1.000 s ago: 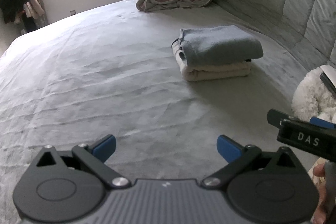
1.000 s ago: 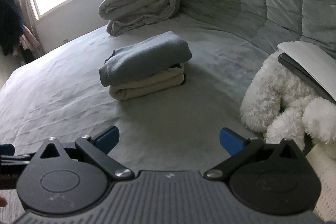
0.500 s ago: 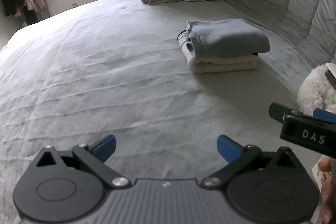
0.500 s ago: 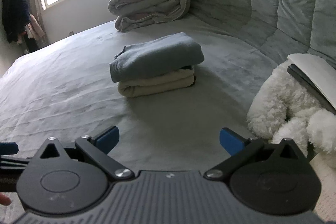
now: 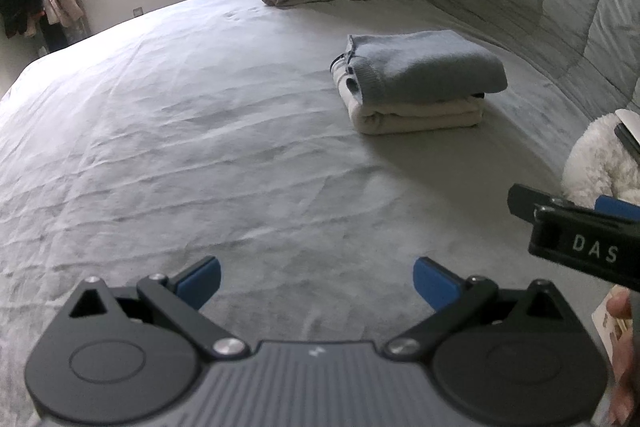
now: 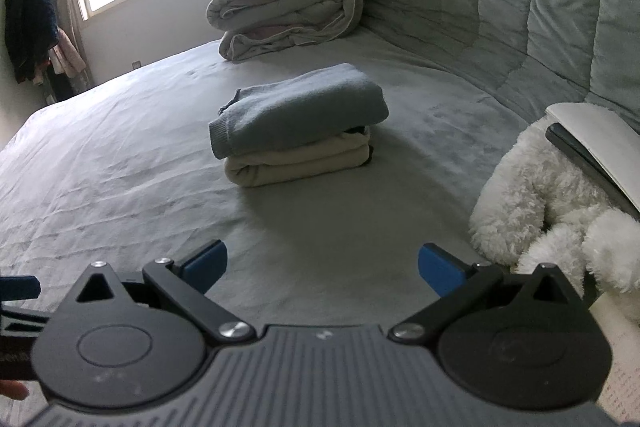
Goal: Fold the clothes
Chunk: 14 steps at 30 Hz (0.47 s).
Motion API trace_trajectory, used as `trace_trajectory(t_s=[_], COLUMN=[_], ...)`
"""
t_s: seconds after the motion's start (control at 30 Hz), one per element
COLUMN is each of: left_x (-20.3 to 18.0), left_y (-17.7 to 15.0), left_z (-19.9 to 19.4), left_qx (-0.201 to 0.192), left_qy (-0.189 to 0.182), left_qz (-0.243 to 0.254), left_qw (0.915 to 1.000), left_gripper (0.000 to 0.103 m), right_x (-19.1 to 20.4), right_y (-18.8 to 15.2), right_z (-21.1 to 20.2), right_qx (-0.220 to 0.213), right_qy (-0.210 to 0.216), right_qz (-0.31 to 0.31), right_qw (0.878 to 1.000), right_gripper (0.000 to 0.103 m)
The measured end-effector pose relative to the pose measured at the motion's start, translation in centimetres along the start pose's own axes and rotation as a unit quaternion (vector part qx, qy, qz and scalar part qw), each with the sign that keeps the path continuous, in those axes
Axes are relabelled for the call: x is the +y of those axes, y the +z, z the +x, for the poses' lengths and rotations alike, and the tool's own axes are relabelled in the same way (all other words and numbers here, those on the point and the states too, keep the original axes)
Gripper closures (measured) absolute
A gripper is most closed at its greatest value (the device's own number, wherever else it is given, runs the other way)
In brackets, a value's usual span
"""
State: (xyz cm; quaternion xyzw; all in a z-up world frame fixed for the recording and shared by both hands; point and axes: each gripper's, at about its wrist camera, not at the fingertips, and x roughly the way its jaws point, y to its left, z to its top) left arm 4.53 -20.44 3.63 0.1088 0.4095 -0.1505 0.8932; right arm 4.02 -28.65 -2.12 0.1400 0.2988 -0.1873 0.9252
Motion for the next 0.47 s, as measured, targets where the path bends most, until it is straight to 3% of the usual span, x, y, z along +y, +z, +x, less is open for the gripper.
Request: trace_trajectory(t_s=[0.47], left_x=[-0.36], left_y=[-0.11], left_z=[-0.11], left_qx=[0.001], left_qy=[0.006], left_qz=[0.001], left_qw=[1.0], left_gripper=[0.001], right_x=[-0.17], right_y=[0.12], right_z=[-0.06], right_qx=[-0.001], right_qy=[0.0], right_qz=[-0.001], right_qw=[1.0], right_gripper=[0.0])
